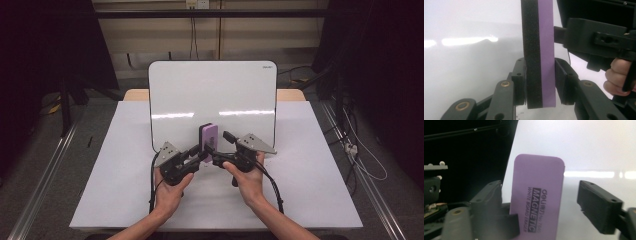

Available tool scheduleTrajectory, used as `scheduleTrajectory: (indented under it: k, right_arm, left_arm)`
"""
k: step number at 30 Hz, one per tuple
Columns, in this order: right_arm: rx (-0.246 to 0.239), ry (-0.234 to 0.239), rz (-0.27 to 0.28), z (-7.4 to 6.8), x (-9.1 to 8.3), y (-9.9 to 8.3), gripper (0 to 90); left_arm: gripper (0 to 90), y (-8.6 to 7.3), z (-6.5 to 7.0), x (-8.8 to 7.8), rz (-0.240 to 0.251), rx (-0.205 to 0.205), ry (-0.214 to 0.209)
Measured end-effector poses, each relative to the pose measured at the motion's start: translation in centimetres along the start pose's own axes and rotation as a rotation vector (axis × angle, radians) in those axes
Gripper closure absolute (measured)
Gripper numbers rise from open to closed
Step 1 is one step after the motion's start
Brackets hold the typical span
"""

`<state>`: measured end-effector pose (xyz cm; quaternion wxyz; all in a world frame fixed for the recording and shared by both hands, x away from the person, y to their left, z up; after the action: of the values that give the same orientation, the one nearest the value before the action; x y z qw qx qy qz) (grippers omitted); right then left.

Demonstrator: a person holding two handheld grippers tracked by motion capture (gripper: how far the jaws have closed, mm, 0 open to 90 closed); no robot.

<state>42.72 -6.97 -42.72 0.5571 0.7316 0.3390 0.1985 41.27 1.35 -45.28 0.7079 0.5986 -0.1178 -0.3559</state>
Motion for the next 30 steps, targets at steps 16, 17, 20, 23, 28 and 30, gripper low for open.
scheduleTrajectory:
  k: [16,17,20,23,28,30]
  right_arm:
    - [-0.134,-0.108,-0.109,3.8,-4.5,-1.1,5.5]
    - [-0.134,-0.115,-0.117,4.1,-4.8,-1.3,5.3]
    - [-0.147,-0.137,-0.144,4.8,-5.8,-1.7,4.9]
    - [-0.167,-0.152,-0.161,5.3,-6.9,-1.9,4.4]
    - [-0.170,-0.203,-0.191,6.6,-8.8,-2.9,3.6]
    - [-0.152,-0.208,-0.195,6.9,-9.4,-3.1,3.6]
  left_arm:
    - [64.5,0.1,-2.5,-1.6,-0.153,0.202,0.142]
    - [64.5,0.2,-2.6,-1.7,-0.161,0.225,0.154]
    - [64.5,0.2,-2.9,-2.1,-0.184,0.260,0.178]
    - [64.5,0.8,-3.2,-2.6,-0.175,0.308,0.199]
    - [64.6,1.2,-4.3,-3.4,-0.171,0.345,0.237]
    - [64.6,1.2,-4.7,-3.8,-0.174,0.353,0.251]
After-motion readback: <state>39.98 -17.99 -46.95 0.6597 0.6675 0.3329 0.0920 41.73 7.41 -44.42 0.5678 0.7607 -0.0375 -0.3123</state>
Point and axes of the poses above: each handheld gripper's, and its own axes: x roughly forward along the jaws, y roughly out of its top, z roughly to its right, the point moved 10 cm from there along x, roughly forward along the jaws, and after that the axes turned 9 degrees about y, right-handed, at the moved point
